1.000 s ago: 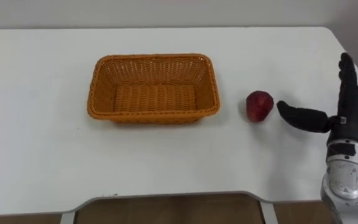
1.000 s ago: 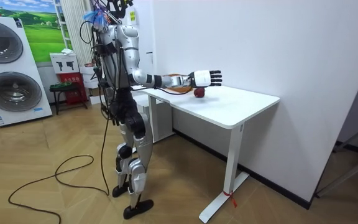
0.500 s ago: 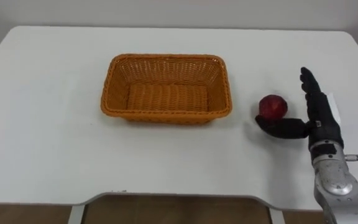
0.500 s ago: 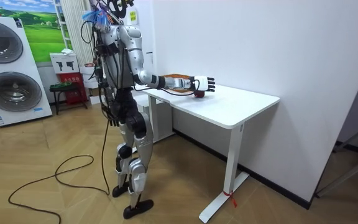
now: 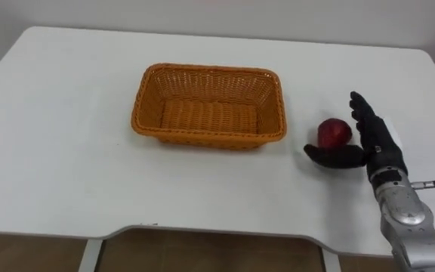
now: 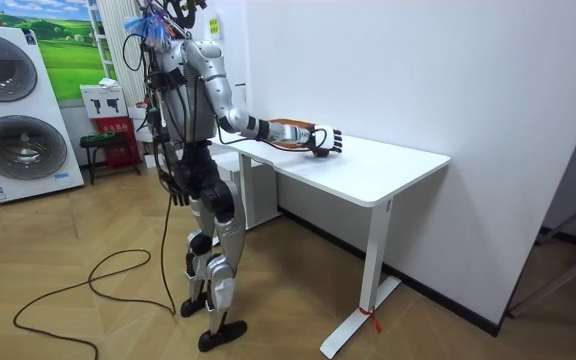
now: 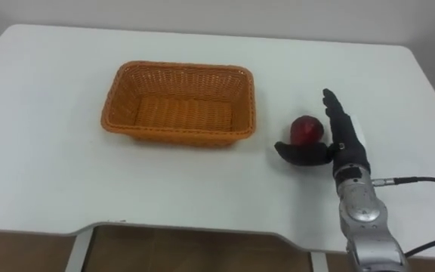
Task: Pick and place apple
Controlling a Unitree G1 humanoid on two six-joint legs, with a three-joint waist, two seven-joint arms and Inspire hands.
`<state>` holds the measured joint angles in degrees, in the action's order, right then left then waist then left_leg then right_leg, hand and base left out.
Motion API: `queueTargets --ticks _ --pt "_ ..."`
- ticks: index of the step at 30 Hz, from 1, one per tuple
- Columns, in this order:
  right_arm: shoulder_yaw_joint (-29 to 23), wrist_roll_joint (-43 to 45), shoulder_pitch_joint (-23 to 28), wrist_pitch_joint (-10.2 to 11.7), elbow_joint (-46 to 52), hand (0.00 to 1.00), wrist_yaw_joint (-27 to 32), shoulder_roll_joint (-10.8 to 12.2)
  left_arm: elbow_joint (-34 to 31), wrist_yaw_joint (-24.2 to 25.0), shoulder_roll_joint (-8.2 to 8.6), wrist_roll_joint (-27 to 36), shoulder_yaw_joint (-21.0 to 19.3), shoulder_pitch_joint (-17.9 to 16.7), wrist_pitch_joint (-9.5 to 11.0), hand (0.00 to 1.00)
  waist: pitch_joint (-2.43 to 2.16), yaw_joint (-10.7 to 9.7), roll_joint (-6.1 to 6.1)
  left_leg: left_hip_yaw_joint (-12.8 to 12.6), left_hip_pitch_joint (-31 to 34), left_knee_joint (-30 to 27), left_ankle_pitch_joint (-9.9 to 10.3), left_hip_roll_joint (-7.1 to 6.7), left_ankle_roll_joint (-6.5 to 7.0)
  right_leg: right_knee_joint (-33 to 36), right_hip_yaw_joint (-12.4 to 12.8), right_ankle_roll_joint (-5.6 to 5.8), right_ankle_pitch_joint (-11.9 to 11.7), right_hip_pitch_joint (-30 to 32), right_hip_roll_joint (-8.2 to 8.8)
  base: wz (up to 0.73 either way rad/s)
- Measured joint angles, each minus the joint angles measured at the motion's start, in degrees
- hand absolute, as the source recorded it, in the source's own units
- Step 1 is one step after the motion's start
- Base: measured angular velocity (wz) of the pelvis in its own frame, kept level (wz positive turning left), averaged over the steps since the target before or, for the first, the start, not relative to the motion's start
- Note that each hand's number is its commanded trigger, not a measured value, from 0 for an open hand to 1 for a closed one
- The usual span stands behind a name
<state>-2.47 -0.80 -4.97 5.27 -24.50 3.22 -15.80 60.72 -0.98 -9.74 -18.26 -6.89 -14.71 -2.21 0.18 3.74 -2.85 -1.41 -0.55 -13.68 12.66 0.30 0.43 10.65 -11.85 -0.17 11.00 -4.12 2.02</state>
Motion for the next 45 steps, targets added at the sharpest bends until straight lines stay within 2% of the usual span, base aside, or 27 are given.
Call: queueTargets --ticks 1,3,4,5,6,12,14,19,22,31,34,37,42,45 --pt "0.0 0.1 0.0 0.0 -0.7 0.00 -0.4 -0.4 0.0 0.0 -0.09 0.0 0.0 -0.1 0.0 0.00 0.01 0.1 0.02 -0.1 0.0 0.0 0.0 0.00 0.00 0.0 0.0 0.00 0.0 0.0 0.00 0.00" --pt "0.0 1.1 -0.9 0.0 -3.3 0.38 -0.9 -0.9 0.0 0.0 -0.22 0.0 0.0 -0.2 -0.2 0.00 0.02 0.0 0.03 -0.1 0.0 0.0 0.0 0.00 0.00 0.0 0.0 0.00 0.0 0.0 0.01 0.00" --pt "0.0 1.9 -1.1 0.1 -4.4 0.67 -1.1 -1.4 0.0 0.0 -0.24 0.0 0.0 -0.2 -0.2 0.00 0.04 0.1 0.06 -0.2 0.0 0.1 0.0 -0.02 0.01 0.0 -0.1 0.00 0.0 0.0 0.03 0.00" --pt "0.1 2.4 -1.4 0.1 -4.4 0.88 -1.5 -1.7 0.0 0.1 -0.33 0.0 0.0 -0.3 -0.4 0.00 0.04 0.1 0.06 -0.2 -0.1 0.2 0.0 -0.02 0.02 0.0 0.0 0.00 0.0 0.0 0.03 0.00" --pt "0.1 2.6 -1.5 0.1 -4.5 1.00 -1.6 -1.9 0.0 0.1 -0.40 0.0 0.0 -0.3 -0.4 0.00 0.05 0.1 0.03 -0.2 -0.1 0.2 0.0 -0.02 0.01 0.0 0.0 0.00 0.0 0.0 0.03 0.00" --pt "-0.1 4.1 -3.2 0.1 -6.8 1.00 -1.3 -3.3 0.0 0.5 -0.53 0.0 0.0 -0.4 -0.4 0.00 -0.06 0.1 -0.44 -0.1 -0.2 0.2 -0.1 -0.02 0.00 0.0 0.0 0.00 0.0 0.0 0.03 0.00" --pt "0.0 5.1 -3.3 0.2 -7.6 1.00 -1.3 -4.2 0.0 0.5 -0.54 0.0 0.1 -0.4 -0.4 0.00 0.03 0.1 -0.63 0.1 -0.5 0.2 -0.1 -0.01 0.00 0.0 -0.1 0.00 0.0 -0.3 0.03 0.00" --pt "-0.1 7.4 -3.3 0.2 -9.1 1.00 -1.3 -4.4 0.1 0.5 -0.68 0.0 0.4 -0.4 -0.4 0.00 0.25 0.0 -1.15 0.2 -1.3 0.3 -0.1 0.00 -0.01 -0.5 -0.8 0.01 0.0 -1.6 0.04 0.06" --pt "-0.1 8.2 -3.2 1.1 -10.4 1.00 -1.4 -4.3 0.1 0.5 -0.68 0.0 0.3 -0.6 -0.4 0.00 0.08 -0.1 -1.38 0.5 -1.3 0.2 -0.1 -0.08 -0.01 -0.9 -0.9 0.01 0.0 -2.0 0.01 0.04" --pt "-0.1 8.5 -3.0 1.1 -10.3 1.00 -1.2 -4.3 -0.1 0.7 -0.69 0.0 0.2 0.0 -0.4 0.00 -0.18 0.0 -1.56 0.7 -1.1 0.2 -0.1 -0.08 -0.03 -0.9 -0.9 0.01 0.0 -1.9 -0.05 0.00" --pt "0.0 8.1 -3.0 0.6 -9.3 1.00 -0.4 -4.2 0.0 0.6 -0.70 0.3 0.3 0.5 -0.4 0.00 -0.21 0.1 -1.50 0.3 -1.0 0.2 -0.1 -0.07 -0.03 -0.7 -0.9 0.05 0.0 -1.6 0.00 -0.04" --pt "0.1 8.5 -2.5 -0.6 -6.8 1.00 1.3 -3.7 0.7 0.4 -0.69 0.7 0.3 1.2 -0.4 0.00 0.12 0.5 -0.78 0.1 -1.0 0.1 -0.1 -0.06 -0.02 -0.6 -0.6 0.09 -0.1 -1.5 0.01 -0.05" --pt "0.0 9.7 -0.8 -1.2 -0.2 1.00 3.9 -2.6 1.5 0.3 -0.29 0.6 0.3 2.1 -0.3 0.00 -0.21 0.8 0.24 -0.2 -1.1 0.1 -0.1 0.00 -0.02 -0.6 -0.3 0.09 -0.1 -1.2 -0.01 -0.03" --pt "-0.2 9.8 0.0 -1.2 8.7 1.00 4.8 -2.3 1.4 0.3 -0.19 0.5 -0.5 1.8 -0.2 0.00 -0.27 0.7 0.49 -0.5 -0.9 0.3 -0.1 0.03 -0.02 -0.6 0.5 0.09 -0.1 -0.7 -0.07 -0.06"
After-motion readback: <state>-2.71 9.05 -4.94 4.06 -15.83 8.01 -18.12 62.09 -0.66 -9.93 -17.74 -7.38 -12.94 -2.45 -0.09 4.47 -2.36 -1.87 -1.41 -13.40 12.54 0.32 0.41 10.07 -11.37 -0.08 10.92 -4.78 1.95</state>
